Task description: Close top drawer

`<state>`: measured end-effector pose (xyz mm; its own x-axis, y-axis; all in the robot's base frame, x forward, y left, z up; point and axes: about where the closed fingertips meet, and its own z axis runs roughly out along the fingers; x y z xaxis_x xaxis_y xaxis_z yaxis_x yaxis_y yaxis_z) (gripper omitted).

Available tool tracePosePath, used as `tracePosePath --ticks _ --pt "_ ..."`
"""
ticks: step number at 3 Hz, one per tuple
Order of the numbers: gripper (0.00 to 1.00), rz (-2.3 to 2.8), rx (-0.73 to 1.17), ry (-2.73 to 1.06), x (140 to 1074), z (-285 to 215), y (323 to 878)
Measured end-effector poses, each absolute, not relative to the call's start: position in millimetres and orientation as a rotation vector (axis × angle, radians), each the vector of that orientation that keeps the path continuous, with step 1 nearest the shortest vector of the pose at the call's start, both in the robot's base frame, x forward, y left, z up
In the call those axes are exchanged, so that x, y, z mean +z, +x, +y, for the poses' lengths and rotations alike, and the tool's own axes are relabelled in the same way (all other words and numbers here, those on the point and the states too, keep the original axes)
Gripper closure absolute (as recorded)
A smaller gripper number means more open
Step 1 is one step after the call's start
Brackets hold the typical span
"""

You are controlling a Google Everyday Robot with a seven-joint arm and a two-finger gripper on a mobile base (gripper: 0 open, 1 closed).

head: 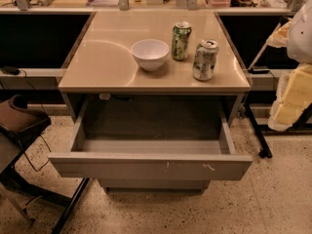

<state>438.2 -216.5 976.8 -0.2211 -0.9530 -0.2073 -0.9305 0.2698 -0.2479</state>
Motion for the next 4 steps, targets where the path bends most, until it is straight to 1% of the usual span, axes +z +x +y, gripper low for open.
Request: tracePosePath --ticks 1,2,3,4 --pt "0.0 2.23 -0.1 -1.723 976.8 -216.5 438.2" --pt "0.0 2.211 -0.092 -1.718 995.4 -217.5 449.9" --pt "0.0 2.075 -0.061 -1.727 1019.8 -195.3 439.2" --pt "0.0 1.958 -0.018 -1.69 1005.7 -166.9 411.1"
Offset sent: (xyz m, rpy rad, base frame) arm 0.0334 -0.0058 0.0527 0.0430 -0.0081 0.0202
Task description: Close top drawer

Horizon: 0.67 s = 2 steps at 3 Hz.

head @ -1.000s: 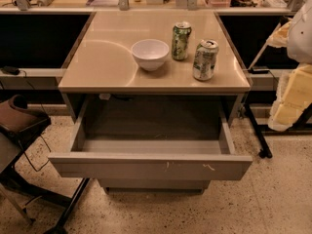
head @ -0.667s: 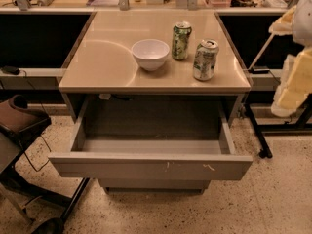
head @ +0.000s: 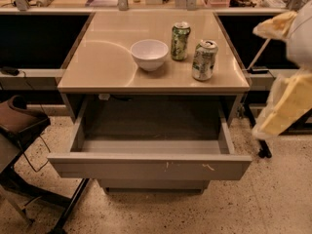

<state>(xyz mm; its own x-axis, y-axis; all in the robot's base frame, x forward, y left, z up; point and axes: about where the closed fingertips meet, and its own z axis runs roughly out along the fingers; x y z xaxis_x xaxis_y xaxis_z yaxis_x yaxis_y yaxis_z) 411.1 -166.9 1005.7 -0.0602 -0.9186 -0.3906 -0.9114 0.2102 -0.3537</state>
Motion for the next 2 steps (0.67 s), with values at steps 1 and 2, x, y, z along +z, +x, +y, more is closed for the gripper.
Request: tracePosePath --ticks 1,2 --pt "0.0 1.97 0.05 -1.717 948.4 -148.7 384.1" --pt "0.0 2.1 0.208 -1.824 841.4 -134.8 369.2"
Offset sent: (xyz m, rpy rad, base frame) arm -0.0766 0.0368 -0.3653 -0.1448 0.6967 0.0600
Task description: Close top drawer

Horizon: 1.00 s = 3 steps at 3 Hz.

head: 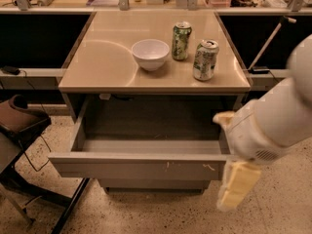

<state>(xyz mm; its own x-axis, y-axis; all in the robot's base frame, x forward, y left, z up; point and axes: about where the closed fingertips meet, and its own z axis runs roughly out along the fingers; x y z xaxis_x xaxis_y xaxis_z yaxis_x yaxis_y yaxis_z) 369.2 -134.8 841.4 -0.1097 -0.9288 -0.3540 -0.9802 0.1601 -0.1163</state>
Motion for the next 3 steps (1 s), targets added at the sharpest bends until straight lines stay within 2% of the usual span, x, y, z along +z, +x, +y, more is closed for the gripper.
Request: tracePosePath --ticks 1,3 --pt "0.0 2.281 0.333 -1.922 736.4 -133.7 360.9" --pt "0.0 2.468 0.388 -1.863 663.2 -145.4 362.7"
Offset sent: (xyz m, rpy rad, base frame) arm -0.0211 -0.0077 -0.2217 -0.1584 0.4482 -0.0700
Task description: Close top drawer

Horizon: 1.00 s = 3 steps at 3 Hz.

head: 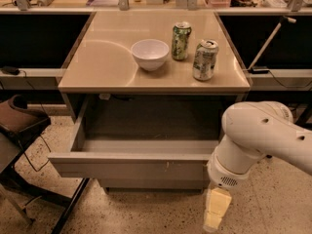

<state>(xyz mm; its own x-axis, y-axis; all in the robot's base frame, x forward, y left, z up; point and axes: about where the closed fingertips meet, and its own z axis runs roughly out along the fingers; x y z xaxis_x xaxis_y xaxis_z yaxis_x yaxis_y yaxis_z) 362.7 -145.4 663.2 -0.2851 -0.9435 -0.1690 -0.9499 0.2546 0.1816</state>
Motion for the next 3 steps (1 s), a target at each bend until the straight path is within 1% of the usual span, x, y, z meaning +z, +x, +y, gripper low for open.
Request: tracePosePath --ticks 1,3 --pt "0.0 2.507 0.332 -1.74 660.6 -156.7 401.4" --pt "0.0 2.526 0.275 -1.538 680.9 -173.0 509.1"
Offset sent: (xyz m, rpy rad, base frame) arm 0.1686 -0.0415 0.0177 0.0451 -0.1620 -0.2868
